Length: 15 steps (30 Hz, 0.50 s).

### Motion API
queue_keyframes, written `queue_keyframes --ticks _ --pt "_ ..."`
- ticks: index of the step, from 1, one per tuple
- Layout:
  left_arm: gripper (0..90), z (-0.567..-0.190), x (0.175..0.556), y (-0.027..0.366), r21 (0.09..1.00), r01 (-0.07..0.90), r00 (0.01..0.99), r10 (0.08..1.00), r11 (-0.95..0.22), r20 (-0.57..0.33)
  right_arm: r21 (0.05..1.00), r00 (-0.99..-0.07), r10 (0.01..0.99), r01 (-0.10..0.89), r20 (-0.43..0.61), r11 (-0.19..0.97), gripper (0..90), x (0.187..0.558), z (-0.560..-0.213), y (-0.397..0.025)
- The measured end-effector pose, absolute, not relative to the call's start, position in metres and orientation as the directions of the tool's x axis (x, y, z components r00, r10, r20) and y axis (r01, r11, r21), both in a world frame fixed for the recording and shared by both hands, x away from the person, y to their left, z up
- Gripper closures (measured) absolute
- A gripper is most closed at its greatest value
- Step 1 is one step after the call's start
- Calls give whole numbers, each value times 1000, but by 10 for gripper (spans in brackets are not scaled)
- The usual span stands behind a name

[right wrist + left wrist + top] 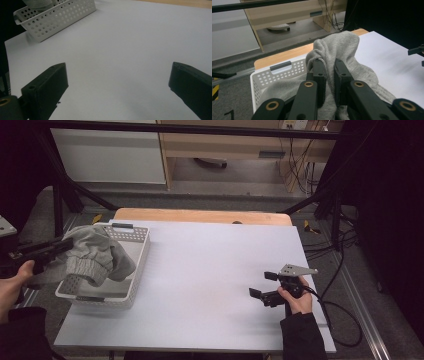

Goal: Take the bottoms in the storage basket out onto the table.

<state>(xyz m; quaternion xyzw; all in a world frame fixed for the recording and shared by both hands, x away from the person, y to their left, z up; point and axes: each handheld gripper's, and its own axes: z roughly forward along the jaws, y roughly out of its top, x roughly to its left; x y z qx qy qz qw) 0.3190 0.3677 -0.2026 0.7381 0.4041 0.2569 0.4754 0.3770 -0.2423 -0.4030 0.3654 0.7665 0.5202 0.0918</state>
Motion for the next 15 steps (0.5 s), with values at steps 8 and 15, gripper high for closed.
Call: queue_keyframes --ticks 8,15 --pt "819 -198 319 364 915 340 551 834 -219 -6 865 -718 655 462 237 193 28 377 -403 -243" --pt "819 -195 318 359 919 329 564 825 -217 -7 866 -717 655 462 237 193 28 377 -403 -243"
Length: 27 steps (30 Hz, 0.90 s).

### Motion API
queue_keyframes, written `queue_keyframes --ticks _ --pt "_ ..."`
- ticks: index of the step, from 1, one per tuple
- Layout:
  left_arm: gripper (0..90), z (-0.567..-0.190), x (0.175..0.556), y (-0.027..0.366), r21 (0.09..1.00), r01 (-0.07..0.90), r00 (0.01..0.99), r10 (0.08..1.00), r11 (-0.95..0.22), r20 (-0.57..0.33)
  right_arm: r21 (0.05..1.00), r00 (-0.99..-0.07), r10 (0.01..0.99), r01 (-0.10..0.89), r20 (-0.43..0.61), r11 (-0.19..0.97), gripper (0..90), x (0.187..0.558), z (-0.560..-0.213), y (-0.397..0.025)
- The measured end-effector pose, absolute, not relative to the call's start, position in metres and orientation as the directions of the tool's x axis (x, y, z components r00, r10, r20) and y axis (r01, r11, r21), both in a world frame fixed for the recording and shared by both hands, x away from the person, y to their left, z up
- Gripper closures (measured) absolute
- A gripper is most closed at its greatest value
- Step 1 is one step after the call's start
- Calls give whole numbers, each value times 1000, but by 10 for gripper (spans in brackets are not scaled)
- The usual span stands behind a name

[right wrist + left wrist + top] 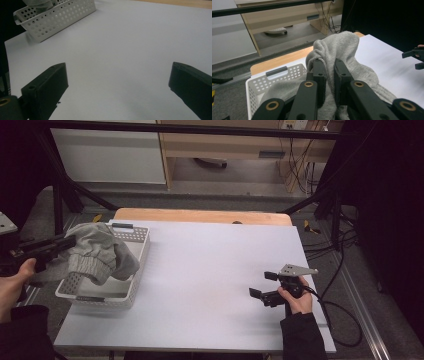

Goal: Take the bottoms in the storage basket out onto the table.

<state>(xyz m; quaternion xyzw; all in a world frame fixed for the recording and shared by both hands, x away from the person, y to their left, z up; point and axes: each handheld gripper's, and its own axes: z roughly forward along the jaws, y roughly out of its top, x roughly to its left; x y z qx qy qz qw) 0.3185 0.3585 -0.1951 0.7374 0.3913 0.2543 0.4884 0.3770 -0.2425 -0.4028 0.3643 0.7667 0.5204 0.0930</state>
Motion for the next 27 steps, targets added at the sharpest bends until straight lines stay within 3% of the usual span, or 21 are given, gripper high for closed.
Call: queue_keyframes --ticks 27 --pt "818 -190 326 330 928 296 619 785 -226 -6 867 -718 654 460 238 190 27 377 -402 -243"
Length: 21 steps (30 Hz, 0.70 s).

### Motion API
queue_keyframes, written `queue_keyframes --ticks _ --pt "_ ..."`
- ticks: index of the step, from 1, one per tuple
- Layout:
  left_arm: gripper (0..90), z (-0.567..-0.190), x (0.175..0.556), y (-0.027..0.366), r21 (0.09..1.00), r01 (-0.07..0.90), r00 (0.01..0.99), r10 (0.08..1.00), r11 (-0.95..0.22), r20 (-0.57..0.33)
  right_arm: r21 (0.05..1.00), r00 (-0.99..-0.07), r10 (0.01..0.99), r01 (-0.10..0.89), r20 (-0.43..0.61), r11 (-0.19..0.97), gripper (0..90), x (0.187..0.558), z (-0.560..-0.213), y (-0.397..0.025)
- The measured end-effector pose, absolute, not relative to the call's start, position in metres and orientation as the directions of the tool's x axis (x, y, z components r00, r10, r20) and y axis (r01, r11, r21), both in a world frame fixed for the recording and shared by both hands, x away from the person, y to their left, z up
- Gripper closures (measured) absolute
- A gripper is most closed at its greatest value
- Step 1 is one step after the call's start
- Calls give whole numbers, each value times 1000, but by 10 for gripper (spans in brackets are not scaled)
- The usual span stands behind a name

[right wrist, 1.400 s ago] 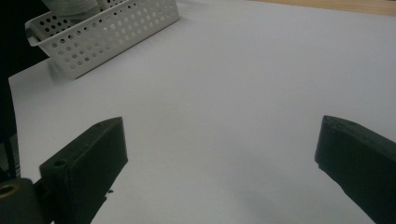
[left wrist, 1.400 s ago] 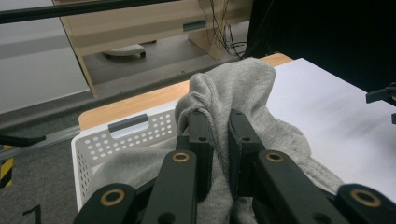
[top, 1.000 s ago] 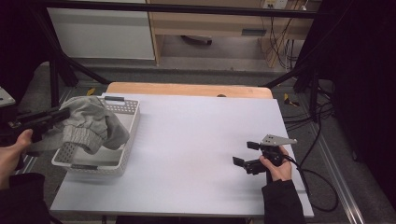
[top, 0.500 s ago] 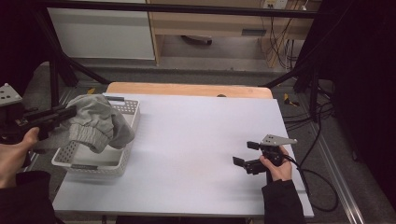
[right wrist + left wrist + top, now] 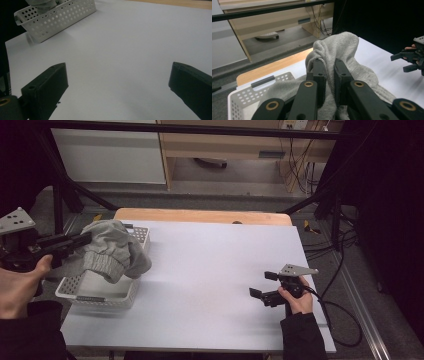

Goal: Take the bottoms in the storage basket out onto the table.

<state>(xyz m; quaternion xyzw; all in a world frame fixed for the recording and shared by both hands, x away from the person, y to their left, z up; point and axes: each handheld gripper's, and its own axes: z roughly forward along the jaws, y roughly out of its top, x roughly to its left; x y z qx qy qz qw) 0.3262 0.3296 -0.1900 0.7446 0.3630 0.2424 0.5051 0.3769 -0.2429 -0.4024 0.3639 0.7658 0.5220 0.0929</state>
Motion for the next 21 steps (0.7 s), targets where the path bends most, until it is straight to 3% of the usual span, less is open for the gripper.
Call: queue_keyframes --ticks 21 --pt "818 -192 335 297 926 282 674 739 -250 -7 867 -718 654 460 237 191 28 377 -402 -243"
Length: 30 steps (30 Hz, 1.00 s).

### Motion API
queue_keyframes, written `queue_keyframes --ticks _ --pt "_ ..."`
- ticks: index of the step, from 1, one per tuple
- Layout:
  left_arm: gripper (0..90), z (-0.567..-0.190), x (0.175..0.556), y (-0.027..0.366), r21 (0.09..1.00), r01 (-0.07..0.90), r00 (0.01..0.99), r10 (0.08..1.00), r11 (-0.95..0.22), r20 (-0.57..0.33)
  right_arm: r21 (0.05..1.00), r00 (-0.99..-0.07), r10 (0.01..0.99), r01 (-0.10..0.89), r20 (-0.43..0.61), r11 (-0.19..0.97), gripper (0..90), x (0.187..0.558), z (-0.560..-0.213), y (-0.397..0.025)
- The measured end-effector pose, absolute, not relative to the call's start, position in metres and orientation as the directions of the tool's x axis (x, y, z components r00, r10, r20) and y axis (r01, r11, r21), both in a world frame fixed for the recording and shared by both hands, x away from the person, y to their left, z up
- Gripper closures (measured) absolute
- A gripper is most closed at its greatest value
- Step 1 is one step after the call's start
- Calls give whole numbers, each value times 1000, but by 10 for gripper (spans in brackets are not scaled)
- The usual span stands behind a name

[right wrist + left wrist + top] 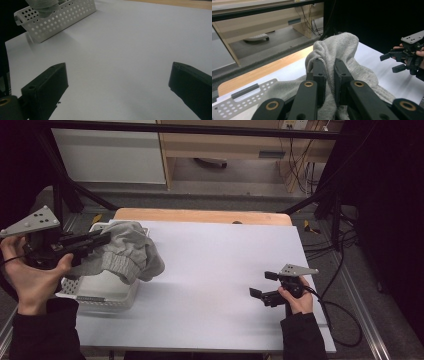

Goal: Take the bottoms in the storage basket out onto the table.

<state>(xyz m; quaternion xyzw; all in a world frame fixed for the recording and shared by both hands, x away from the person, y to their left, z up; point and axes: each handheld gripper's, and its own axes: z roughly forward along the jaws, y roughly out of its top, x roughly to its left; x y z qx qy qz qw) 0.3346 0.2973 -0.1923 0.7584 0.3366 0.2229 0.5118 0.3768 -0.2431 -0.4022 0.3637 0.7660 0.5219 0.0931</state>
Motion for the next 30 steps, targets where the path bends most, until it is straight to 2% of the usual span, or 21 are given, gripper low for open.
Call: queue_keyframes --ticks 30 --pt "818 -204 346 259 922 278 726 688 -271 -16 868 -716 656 460 238 188 28 376 -402 -243"
